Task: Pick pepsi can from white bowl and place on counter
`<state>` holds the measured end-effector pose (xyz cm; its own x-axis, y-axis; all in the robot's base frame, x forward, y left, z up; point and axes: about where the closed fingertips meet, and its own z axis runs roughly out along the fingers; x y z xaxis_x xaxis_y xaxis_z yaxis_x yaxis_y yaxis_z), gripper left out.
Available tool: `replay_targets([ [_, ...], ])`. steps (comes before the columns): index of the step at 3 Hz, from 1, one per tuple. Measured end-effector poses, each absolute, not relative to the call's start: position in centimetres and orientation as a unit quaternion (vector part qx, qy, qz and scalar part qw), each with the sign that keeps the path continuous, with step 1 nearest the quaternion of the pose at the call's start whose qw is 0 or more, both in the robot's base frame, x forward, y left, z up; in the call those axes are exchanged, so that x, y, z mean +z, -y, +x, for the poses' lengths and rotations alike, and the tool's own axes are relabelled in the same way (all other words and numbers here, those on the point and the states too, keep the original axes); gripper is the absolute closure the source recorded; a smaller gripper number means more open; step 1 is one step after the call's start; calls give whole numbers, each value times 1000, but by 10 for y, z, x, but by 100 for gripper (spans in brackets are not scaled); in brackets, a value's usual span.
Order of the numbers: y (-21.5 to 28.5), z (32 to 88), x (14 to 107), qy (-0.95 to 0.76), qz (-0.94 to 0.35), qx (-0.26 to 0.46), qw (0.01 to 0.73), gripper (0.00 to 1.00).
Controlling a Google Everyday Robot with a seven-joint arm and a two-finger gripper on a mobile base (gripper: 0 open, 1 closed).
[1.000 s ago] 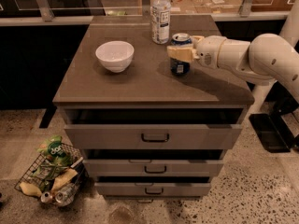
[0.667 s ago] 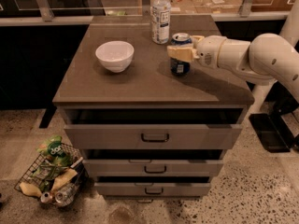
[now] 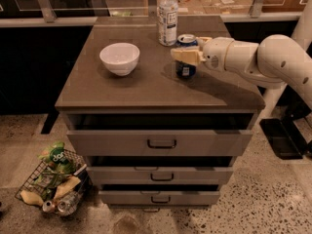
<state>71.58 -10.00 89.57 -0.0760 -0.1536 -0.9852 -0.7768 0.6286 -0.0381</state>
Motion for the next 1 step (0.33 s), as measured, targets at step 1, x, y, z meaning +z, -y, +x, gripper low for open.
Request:
replay_targets([
  [1,97,716,896,-683,-341,266,588,0],
])
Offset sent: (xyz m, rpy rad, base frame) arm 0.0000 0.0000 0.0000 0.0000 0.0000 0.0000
